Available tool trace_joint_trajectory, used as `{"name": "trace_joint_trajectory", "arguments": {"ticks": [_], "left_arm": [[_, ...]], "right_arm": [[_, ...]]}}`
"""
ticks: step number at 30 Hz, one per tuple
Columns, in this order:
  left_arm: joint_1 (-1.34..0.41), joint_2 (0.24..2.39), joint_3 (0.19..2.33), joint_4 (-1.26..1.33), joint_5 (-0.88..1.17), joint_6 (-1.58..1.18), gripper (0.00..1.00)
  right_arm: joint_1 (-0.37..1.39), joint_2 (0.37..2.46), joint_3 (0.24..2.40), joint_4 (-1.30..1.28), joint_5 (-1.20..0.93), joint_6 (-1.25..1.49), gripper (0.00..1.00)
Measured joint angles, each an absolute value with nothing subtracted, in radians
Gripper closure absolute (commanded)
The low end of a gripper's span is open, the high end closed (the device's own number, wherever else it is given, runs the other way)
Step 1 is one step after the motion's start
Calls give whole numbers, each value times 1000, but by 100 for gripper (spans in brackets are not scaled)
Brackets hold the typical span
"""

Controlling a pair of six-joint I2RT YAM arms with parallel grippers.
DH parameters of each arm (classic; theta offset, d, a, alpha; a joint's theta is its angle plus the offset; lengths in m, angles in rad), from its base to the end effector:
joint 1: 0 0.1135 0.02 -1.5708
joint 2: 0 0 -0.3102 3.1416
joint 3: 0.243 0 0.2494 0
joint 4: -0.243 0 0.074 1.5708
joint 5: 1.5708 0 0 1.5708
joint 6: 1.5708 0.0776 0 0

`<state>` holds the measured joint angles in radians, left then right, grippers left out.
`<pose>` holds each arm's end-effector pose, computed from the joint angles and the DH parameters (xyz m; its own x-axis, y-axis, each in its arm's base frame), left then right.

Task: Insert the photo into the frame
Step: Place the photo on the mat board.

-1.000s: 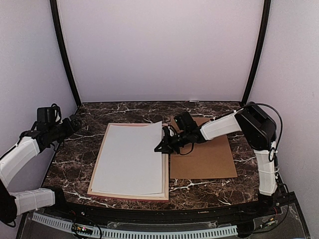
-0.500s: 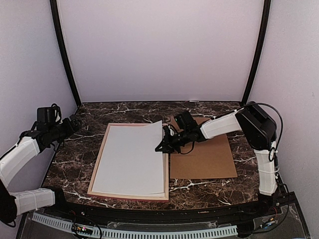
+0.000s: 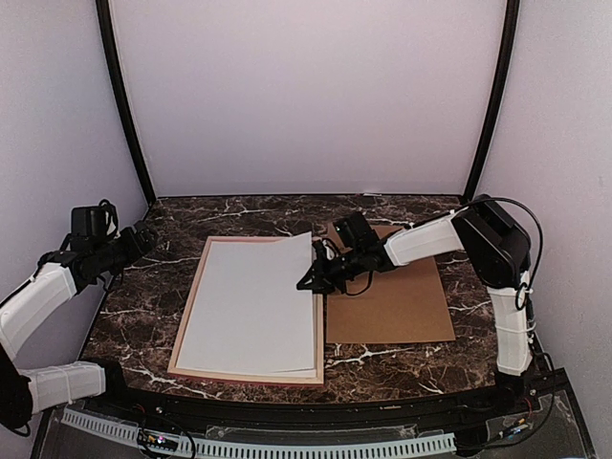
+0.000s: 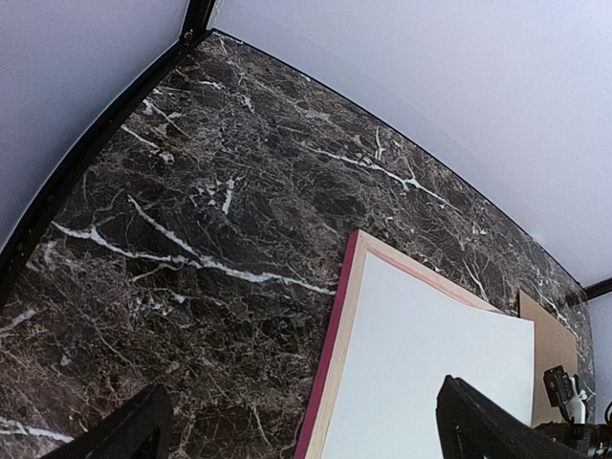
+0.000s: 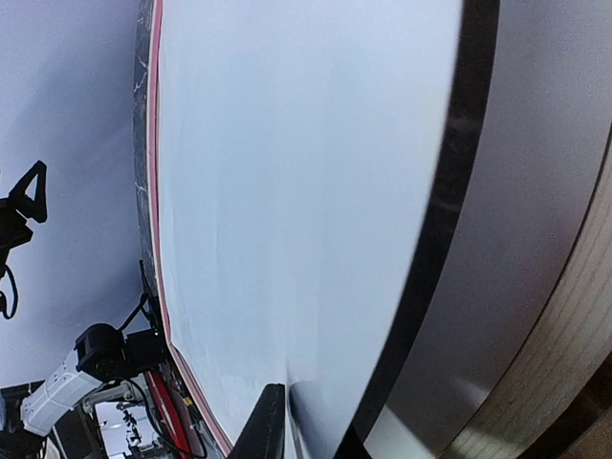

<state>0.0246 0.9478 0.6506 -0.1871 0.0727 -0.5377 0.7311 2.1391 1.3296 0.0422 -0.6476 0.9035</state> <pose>0.2221 -0.0002 0.2814 -0.4201 -0.5213 -0.7428 -0.2042 0.8519 -0.4823 0.3374 0.3655 0.1468 -0.9920 -0.0482 -0.1165 -0.1237 0.5521 0.8246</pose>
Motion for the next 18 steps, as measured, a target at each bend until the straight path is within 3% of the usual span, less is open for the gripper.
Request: {"name": "trace_joint_trajectory", "arguments": {"ticks": [18], "left_arm": [[24,948,624,-164,98,-538,1]], "right_arm": [[731,2106,1370,-101,-546,840,48]]}}
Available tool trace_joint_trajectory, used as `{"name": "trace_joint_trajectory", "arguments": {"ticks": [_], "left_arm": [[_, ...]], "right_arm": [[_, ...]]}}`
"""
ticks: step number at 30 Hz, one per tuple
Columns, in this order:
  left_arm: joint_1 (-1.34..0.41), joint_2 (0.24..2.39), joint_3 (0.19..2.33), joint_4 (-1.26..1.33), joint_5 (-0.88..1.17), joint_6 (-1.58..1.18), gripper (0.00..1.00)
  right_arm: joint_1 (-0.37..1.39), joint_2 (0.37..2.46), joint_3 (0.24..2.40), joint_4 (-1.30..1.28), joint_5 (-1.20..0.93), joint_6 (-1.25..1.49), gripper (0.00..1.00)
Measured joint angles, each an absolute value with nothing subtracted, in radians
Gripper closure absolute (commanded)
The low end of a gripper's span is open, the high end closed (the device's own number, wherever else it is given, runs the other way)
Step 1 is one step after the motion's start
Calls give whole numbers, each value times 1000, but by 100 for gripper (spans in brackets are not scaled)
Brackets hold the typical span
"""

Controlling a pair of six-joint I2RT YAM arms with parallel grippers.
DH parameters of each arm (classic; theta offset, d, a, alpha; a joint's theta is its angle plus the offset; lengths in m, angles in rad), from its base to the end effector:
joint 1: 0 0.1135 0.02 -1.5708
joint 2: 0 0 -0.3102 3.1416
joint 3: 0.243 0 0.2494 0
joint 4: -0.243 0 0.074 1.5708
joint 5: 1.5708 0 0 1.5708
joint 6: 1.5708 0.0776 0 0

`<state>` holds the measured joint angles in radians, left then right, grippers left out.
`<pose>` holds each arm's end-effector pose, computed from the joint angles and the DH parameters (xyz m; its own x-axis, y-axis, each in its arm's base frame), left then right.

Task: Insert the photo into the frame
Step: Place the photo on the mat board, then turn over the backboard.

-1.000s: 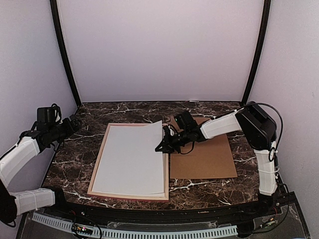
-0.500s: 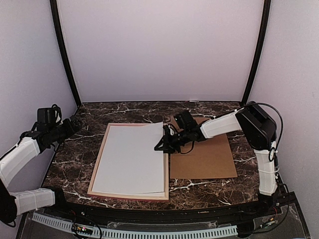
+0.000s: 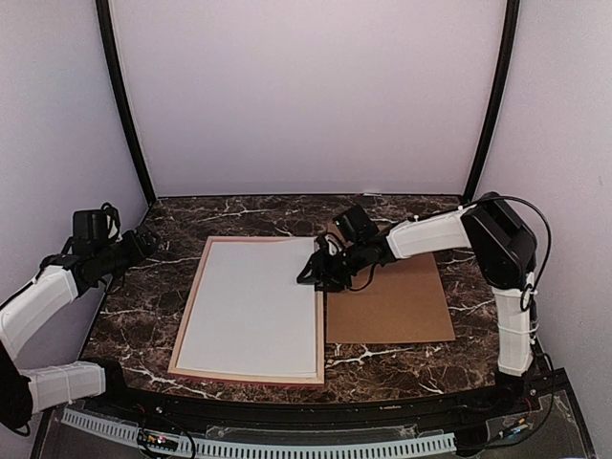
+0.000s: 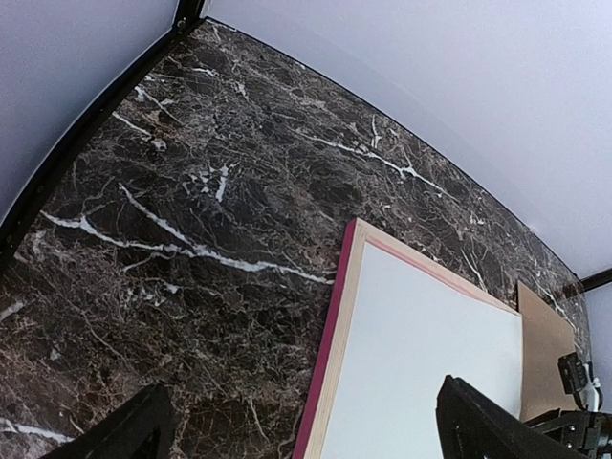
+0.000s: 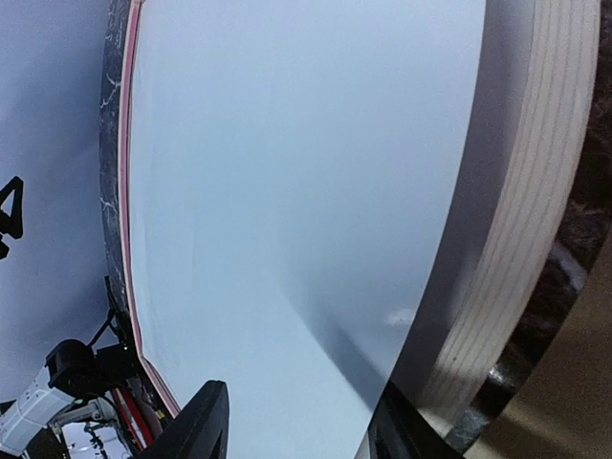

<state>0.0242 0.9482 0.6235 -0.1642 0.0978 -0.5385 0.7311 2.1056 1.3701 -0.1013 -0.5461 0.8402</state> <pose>0.2213 -0.0022 0.2741 -0.4349 -0.5211 -0.7344 -0.1875 0.8501 -0.4921 0.3392 0.3584 0.1583 -0.9867 -0.0300 -0.1598 -0.1419 0.6388 0.7562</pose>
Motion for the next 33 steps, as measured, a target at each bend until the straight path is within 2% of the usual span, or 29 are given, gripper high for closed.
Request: {"name": "trace_joint_trajectory", "arguments": {"ticks": [9,18,24,33], "left_arm": [[-67,982,616,-149,88,-538,1],[-275,1065,638,-118,62,-538,1],[-442,1184,729,-84,39,-534,1],[-684,1454,951,-60,17,-503,1]], "right_arm": [[713,1973,1360,-238,-403,750,41],[563,1765,1139,-295,-245,661,32],[393,1650,963,-319,-166,591,24],[252,1559,871,-339,-78,506,22]]}}
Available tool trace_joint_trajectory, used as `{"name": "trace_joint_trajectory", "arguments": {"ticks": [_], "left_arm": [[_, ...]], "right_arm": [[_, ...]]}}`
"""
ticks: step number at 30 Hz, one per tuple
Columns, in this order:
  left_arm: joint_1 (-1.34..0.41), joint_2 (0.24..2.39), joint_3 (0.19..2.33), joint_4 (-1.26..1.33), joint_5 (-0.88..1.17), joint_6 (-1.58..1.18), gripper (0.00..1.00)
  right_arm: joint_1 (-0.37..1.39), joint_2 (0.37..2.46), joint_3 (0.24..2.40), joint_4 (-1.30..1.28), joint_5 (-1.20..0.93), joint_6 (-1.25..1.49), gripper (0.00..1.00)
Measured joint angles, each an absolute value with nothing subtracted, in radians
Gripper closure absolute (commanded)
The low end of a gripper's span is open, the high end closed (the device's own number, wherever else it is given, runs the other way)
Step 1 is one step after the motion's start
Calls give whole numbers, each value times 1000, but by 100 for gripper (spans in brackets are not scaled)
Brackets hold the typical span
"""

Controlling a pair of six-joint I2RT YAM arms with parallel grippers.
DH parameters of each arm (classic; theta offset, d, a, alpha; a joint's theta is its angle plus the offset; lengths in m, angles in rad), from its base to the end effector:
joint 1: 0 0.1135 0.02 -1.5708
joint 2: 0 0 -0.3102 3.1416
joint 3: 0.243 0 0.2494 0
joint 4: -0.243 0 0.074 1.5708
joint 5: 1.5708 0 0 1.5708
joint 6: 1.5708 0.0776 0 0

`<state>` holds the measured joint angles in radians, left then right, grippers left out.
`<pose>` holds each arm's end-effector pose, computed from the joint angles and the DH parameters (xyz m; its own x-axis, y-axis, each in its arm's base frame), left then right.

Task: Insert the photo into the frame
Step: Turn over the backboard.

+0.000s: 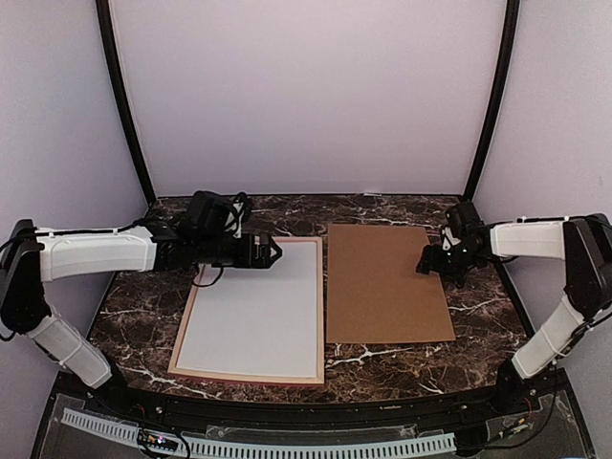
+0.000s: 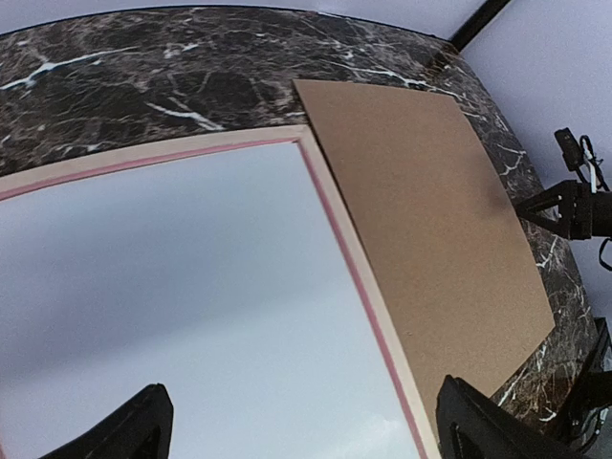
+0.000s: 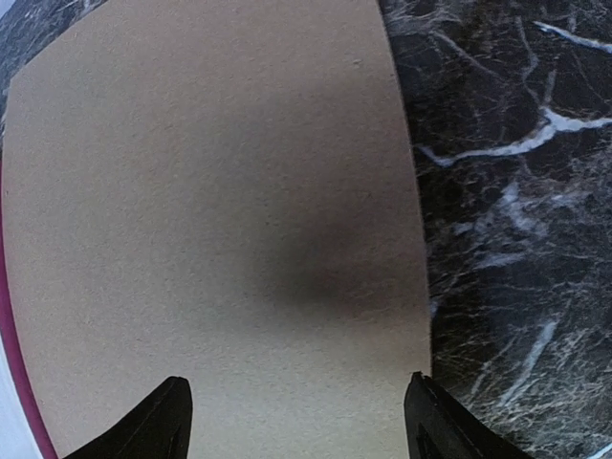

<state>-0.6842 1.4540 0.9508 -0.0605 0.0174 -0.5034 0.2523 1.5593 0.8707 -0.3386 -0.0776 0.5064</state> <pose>0.2727 -0.2242 0.2764 -0.6730 -0.0735 -0.7359 0.3638 0.8335 -0.4159 0.3081 0.0856 0.1866 -0.8643 0.2766 -0.4201 0.1504 0.9391 0.3089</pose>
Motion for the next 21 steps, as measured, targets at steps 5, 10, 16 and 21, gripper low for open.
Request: {"name": "trace_joint_trajectory", "arguments": {"ticks": [5,10,16,21], "left_arm": [[-794,1631,1123,-59,18,-477,1],[-871,1816,1285,-62,30,-448,1],[-936,2000,1448,-78,57,-429,1],[-963,2098,1525,-81,71,-430,1]], "right_arm": [[207,1533,844,-339,-47,481,23],[177,1517,813,-337,-43,471,23],[168,1515,778,-329,-44,470,23],[166,1515,755,-310,-52,472,23]]}}
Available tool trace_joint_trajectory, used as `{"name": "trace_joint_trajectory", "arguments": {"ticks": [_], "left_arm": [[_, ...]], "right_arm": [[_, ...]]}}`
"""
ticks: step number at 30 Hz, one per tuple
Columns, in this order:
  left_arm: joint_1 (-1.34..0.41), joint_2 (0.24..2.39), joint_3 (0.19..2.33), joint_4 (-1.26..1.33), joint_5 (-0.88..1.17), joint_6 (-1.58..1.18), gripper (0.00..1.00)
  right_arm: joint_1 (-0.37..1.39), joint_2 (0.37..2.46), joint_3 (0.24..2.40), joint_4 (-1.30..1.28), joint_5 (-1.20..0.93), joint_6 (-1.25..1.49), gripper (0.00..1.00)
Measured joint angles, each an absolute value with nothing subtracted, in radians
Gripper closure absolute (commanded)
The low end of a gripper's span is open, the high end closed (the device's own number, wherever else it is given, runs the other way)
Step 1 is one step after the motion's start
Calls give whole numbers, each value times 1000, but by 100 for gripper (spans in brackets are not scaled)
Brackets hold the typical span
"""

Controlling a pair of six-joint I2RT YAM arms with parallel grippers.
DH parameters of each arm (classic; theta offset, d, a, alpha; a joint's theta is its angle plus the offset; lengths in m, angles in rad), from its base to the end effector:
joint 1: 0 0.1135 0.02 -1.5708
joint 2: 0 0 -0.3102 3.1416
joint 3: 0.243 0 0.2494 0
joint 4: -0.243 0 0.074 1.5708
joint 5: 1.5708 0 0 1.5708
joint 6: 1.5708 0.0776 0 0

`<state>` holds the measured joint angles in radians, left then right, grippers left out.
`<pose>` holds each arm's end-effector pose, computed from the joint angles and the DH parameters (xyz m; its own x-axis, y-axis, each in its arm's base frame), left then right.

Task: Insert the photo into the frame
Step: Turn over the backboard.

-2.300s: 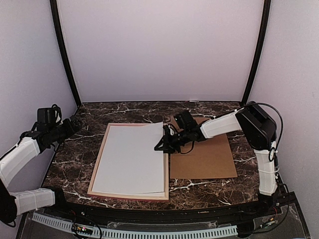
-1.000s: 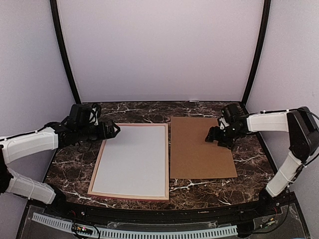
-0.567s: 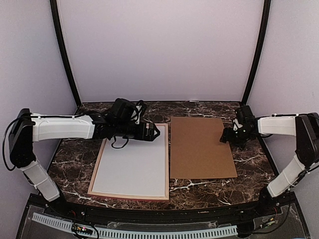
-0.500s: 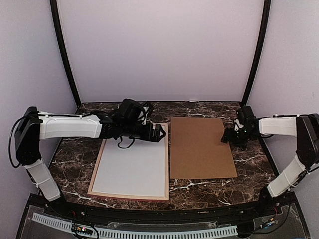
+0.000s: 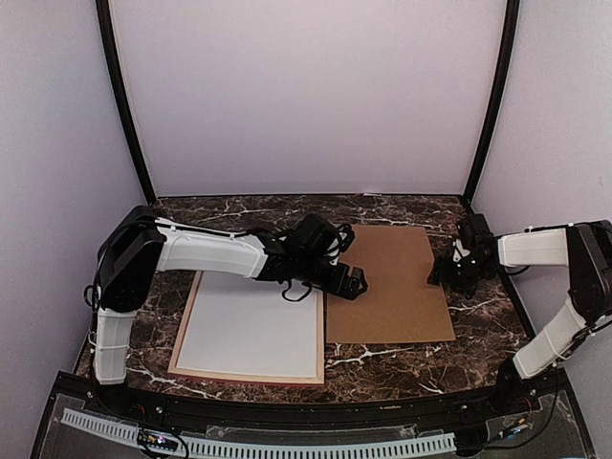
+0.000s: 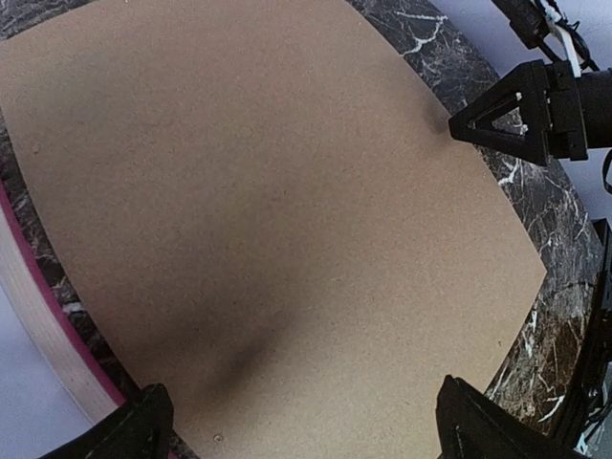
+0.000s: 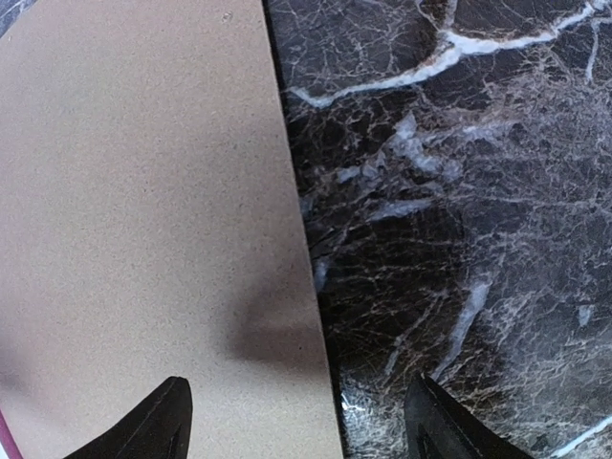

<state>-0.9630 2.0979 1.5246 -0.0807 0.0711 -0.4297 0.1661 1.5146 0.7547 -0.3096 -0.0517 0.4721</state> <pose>0.2993 -0.4400 0.2086 -0.6704 0.2360 -0.7035 0.6289 0.6838 -0.3699 0.2875 0.0523 0.1671 -0.8565 0.3169 -0.4074 0.2245 0.9395 0.2589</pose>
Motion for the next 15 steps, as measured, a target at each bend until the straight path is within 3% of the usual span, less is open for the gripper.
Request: {"name": "trace_joint_trajectory", "arguments": {"ticks": [15], "left_arm": [[-968,2206,1570,-88,-8,-435,1]], "right_arm": [[163,1479,744,-300,-51,472,23]]}}
